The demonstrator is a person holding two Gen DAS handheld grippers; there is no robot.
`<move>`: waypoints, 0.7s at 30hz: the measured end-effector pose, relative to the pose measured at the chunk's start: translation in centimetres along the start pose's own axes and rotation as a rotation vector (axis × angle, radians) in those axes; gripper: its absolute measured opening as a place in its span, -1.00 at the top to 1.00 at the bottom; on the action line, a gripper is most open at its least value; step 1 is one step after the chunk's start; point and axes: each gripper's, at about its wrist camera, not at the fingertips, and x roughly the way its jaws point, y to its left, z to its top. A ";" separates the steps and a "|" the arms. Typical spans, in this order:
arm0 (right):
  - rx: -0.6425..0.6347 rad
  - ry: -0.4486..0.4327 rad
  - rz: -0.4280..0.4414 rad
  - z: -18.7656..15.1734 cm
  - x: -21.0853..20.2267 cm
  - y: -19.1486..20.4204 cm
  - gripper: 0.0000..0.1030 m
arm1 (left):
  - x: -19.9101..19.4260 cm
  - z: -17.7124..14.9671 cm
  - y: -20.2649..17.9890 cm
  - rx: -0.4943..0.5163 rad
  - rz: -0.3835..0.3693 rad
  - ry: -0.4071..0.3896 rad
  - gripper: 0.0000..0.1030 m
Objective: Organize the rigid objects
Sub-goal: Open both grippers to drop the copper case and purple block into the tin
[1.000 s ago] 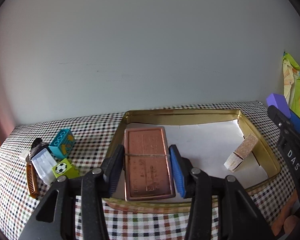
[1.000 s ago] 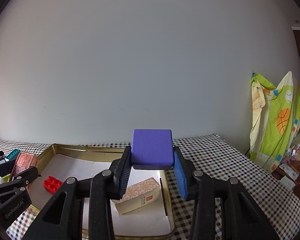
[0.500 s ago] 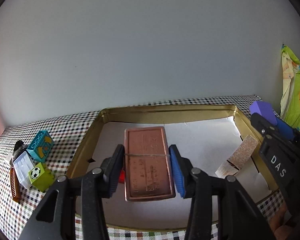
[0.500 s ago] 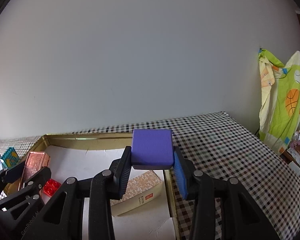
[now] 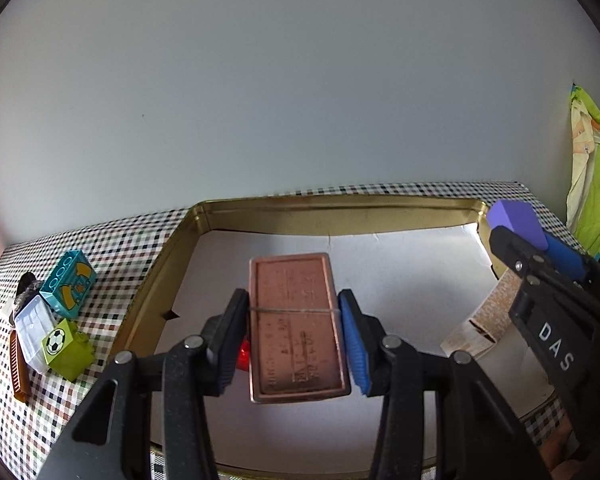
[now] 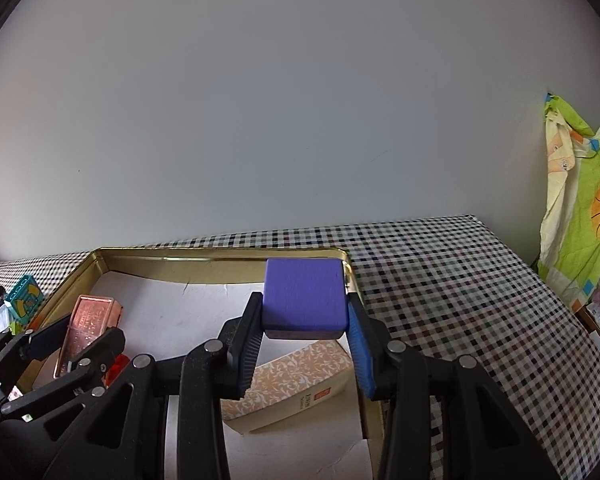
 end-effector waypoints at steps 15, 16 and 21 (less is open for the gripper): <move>-0.009 -0.092 0.010 -0.4 -1.7 0.3 -0.68 | -0.9 -0.2 1.4 -0.054 0.082 -0.078 -0.99; 0.006 -0.111 0.004 -0.5 -2.1 0.1 -0.69 | -1.5 -0.2 1.5 -0.048 0.090 -0.108 -0.99; 0.075 -0.173 0.014 -0.6 -3.2 -1.1 -0.69 | -2.8 -0.3 1.9 -0.043 0.064 -0.164 -0.99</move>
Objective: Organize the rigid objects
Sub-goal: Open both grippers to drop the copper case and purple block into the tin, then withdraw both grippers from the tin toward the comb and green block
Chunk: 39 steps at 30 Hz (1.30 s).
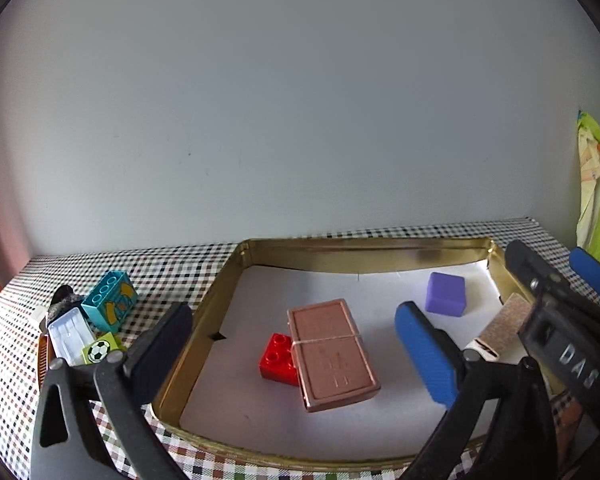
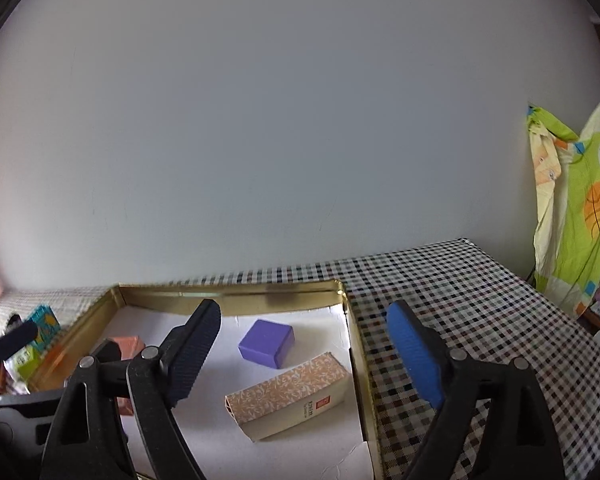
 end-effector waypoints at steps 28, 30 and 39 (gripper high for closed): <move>0.043 -0.162 -0.158 -0.6 -4.8 -0.1 -0.69 | -2.7 -1.9 5.7 -0.047 0.104 0.006 -0.99; 0.053 -0.158 -0.160 -0.7 -4.9 -0.1 -0.69 | -3.0 -2.1 6.1 -0.043 0.109 0.005 -0.99; 0.012 -0.210 -0.177 -1.3 -7.2 1.6 -0.69 | -3.8 -2.6 8.8 -0.052 0.124 0.007 -0.99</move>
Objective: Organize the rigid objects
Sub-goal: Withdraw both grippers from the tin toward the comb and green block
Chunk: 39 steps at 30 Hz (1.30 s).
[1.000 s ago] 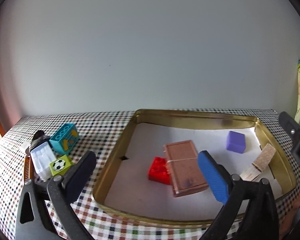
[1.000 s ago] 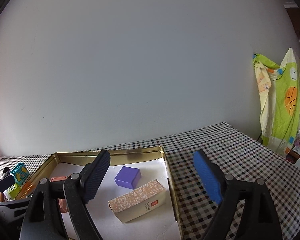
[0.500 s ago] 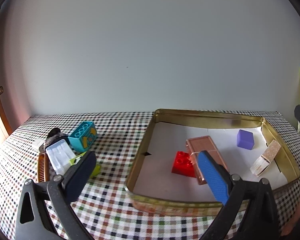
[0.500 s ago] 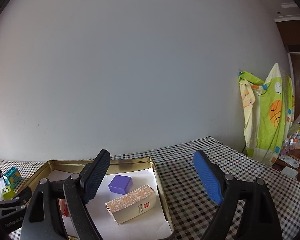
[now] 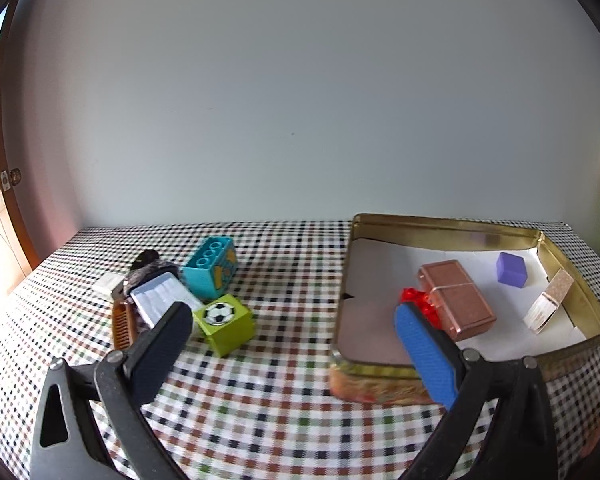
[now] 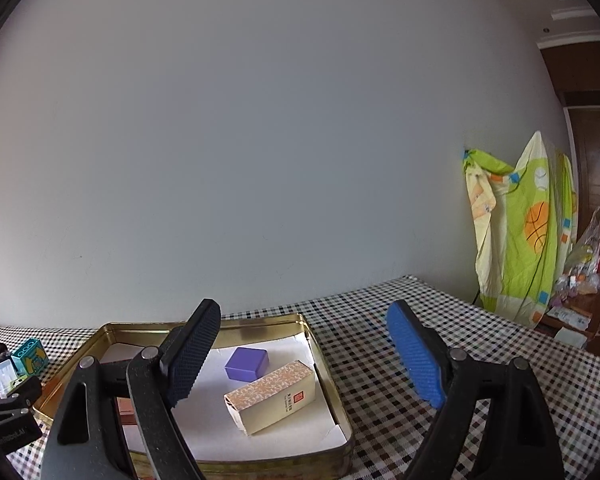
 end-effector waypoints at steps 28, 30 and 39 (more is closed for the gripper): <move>-0.016 0.092 0.137 -1.4 -2.9 7.9 -0.69 | -0.2 -0.5 8.1 -0.038 0.071 0.001 -0.99; -0.012 0.103 0.155 -1.6 -2.9 8.9 -0.69 | -0.1 -0.6 8.7 -0.043 0.076 0.003 -0.99; -0.037 0.141 0.224 -2.5 -3.5 14.0 -0.69 | 0.4 -0.7 12.2 -0.054 0.129 0.013 -0.99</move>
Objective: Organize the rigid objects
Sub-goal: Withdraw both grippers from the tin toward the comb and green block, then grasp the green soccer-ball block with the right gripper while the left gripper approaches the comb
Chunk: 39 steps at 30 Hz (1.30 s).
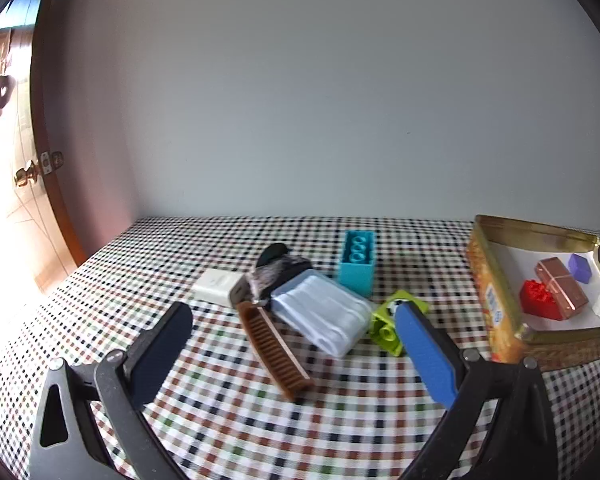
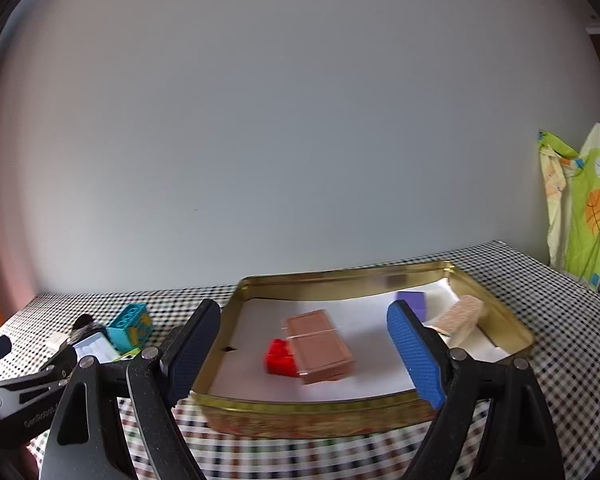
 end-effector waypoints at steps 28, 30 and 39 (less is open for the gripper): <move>-0.172 0.348 0.320 -2.1 7.5 13.2 -0.59 | 7.1 0.5 13.3 -0.166 0.119 0.162 -0.99; -0.200 0.403 0.344 -2.5 8.3 13.8 -0.49 | 7.4 0.4 13.6 -0.177 0.110 0.178 -0.99; -0.321 0.479 0.382 -3.5 10.7 15.4 -0.43 | 8.5 0.2 14.0 -0.132 0.095 0.201 -0.99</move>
